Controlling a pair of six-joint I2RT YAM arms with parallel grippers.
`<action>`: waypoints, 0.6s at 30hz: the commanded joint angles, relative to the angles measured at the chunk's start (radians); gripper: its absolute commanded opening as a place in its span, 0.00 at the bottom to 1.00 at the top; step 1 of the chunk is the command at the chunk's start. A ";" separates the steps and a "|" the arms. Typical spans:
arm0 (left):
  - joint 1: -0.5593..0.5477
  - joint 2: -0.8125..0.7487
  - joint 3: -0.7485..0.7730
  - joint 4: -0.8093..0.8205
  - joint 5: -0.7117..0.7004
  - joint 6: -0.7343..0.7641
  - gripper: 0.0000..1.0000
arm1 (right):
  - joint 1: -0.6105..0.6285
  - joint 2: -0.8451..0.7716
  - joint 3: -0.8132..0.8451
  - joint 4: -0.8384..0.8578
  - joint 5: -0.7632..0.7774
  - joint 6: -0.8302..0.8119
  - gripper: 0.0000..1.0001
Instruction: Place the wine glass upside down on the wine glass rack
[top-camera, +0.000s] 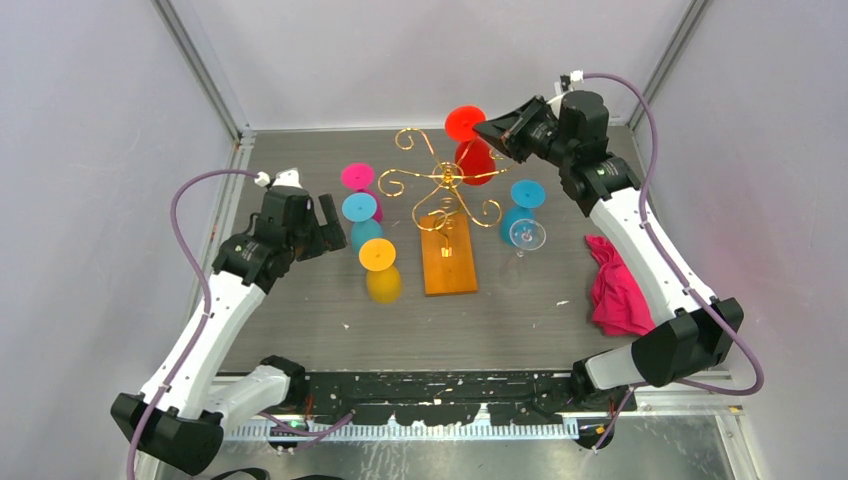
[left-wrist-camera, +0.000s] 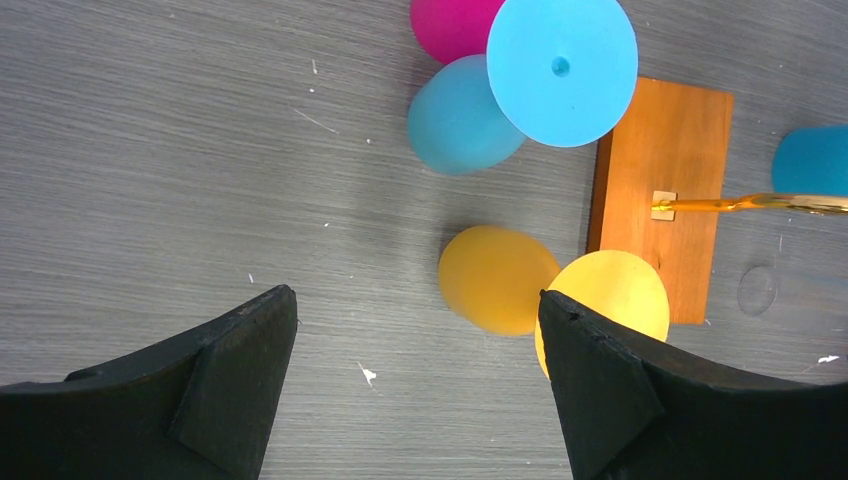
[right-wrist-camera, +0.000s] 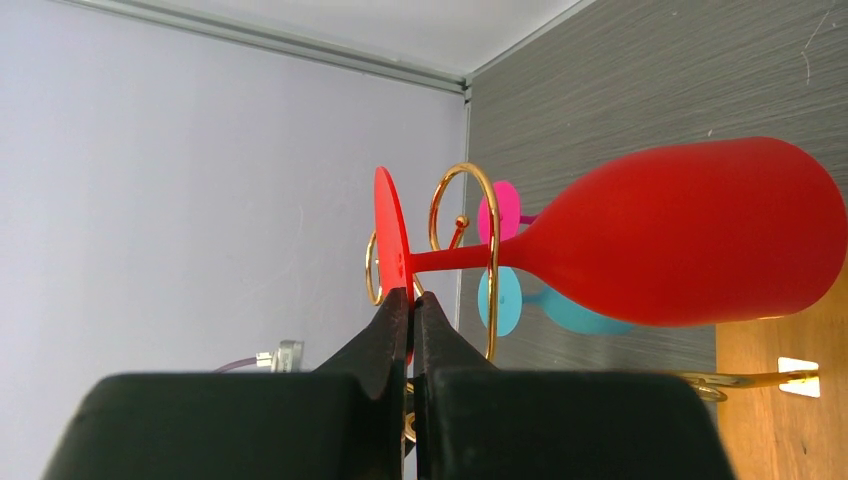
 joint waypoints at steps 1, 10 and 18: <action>-0.004 0.008 0.027 0.040 -0.015 0.020 0.91 | -0.014 -0.003 0.012 0.064 -0.002 -0.001 0.01; -0.004 0.034 0.036 0.055 -0.015 0.028 0.91 | -0.030 0.034 0.032 0.080 -0.015 0.007 0.01; -0.004 0.047 0.038 0.069 -0.018 0.027 0.91 | -0.036 0.071 0.073 0.085 -0.027 0.007 0.01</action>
